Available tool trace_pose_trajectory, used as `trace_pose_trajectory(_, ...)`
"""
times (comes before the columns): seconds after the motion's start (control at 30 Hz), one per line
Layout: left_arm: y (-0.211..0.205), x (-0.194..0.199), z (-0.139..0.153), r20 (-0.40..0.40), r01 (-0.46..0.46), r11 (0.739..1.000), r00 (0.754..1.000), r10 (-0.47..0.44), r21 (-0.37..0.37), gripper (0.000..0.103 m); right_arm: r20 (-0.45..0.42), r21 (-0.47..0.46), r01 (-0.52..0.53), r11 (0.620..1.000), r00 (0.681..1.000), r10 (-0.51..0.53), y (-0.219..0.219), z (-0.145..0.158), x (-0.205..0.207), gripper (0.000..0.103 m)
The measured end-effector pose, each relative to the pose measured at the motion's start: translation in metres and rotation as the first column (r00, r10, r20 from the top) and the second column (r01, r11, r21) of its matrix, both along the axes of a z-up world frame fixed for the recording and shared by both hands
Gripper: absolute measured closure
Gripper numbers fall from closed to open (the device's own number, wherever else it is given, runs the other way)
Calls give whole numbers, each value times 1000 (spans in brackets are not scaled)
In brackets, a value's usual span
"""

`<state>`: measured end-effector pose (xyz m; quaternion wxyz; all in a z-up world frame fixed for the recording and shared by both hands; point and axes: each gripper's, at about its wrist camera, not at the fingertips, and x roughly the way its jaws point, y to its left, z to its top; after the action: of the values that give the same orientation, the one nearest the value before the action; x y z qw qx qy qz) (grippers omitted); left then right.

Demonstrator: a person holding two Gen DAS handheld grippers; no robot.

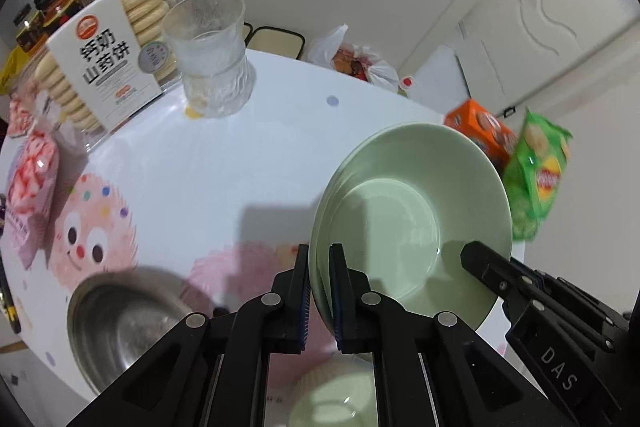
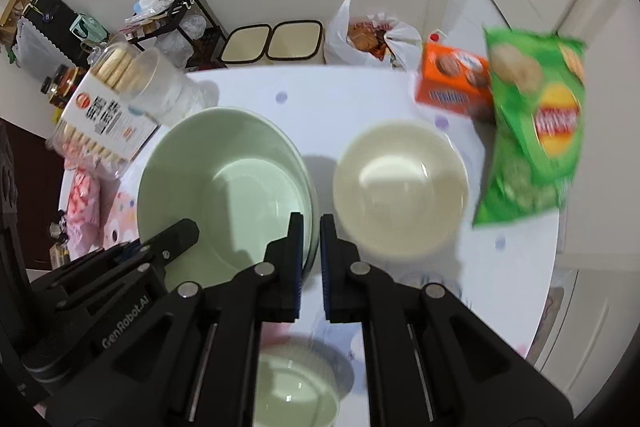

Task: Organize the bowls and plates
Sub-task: 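Carry the second green bowl with both grippers and lower it into the first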

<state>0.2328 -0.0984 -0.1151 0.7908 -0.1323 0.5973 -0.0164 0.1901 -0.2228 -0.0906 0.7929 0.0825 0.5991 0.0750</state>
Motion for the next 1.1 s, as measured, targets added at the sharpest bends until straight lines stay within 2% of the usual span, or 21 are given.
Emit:
trace_pose_trajectory(0.37,-19,-81,2,-2,85,995,996,-85,49,95,-33,23,6,1000,999,-5,-6,-2,-85,92)
trace_pose_trajectory(0.57,-22,-114,-5,-34,82,996,996,-81,38,95,-50,17,-19,1000,999,20,-8,-7,-120,91)
trace_pose_trajectory(0.83,-24,-133,-19,-74,85,996,994,-82,40,95,-92,19,-44,999,995,46,-5,-22,-146,90)
trace_pose_trajectory(1.1,-24,-140,-37,-119,79,996,990,-75,33,95,-121,7,-46,999,992,47,-1,-38,-156,90)
